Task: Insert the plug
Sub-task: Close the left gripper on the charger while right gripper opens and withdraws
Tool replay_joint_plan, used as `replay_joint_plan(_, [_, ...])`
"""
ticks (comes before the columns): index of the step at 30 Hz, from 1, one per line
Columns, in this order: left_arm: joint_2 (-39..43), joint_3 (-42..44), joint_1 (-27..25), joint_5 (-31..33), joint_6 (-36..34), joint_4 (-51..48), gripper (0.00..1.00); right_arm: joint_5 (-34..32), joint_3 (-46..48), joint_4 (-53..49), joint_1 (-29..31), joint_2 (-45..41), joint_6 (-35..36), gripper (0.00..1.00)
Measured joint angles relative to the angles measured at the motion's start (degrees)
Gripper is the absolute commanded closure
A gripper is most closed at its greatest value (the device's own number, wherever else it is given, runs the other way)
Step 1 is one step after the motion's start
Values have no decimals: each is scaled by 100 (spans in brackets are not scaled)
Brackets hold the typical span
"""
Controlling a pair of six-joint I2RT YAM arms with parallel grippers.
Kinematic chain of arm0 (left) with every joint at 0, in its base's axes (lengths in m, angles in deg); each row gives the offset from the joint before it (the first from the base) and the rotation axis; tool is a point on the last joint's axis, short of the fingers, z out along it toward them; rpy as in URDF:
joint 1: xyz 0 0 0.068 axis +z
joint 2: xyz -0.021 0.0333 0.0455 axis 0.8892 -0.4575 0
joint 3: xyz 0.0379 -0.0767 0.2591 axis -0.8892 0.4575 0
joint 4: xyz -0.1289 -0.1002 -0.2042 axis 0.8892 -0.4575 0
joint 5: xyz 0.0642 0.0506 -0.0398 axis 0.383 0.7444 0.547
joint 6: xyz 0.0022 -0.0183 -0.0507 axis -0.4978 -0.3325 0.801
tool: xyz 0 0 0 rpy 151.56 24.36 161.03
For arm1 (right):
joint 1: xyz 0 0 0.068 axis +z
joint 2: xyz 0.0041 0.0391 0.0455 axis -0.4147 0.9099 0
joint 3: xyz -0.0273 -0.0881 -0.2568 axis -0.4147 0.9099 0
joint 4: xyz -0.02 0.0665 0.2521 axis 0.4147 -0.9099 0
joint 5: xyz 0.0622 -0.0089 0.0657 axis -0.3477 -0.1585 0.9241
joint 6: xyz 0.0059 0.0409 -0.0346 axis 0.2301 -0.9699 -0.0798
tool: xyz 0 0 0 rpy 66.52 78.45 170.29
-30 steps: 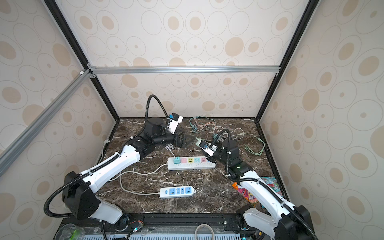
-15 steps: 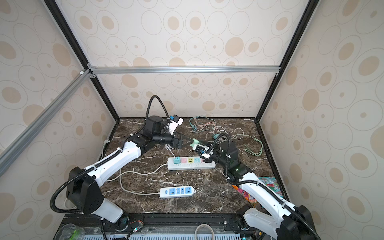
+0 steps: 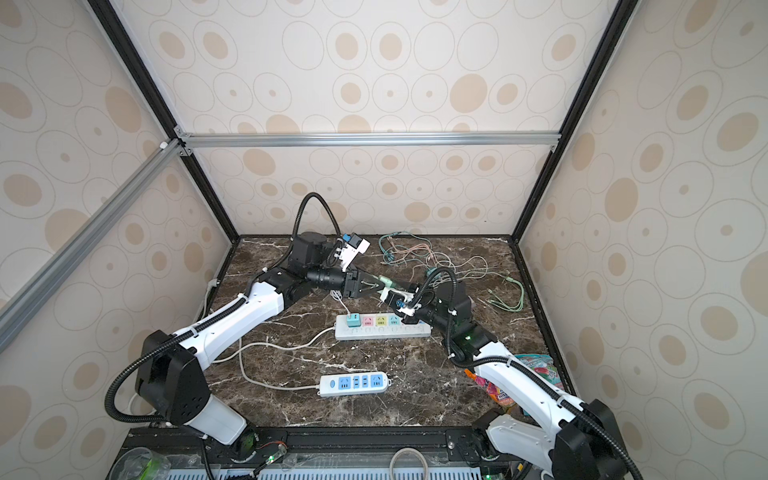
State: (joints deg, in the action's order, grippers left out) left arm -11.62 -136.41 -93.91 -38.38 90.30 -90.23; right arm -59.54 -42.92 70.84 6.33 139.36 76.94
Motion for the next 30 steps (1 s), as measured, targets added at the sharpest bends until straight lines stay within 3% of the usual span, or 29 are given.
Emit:
replay_joint_plan(4, [0,17,2,-17,2,42,58,31,0,63,9,15,-42,93])
replay_joint_plan(6, [0,17,0,31,-42,33,33,39,0,81,9,33,-55,93])
replay_joint_plan(7, [0,15,-2,109,-52,2,28,42,0,81,9,42,-57,93])
replay_joint_plan(11, [48,44,26,669,-223,-140,19,52,0,28,24,46,-57,93])
replay_joint_plan(14, [177,155,105,680,-275,-4,14,114,0,-83,28,33,-68,93])
replay_joint_plan(21, [245,166,83,133,-385,341,15,136,0,-162,31,20,-142,93])
replay_joint_plan(30, [133,118,-79,26,-861,-101,33,109,-2,17,33,44,-107,94])
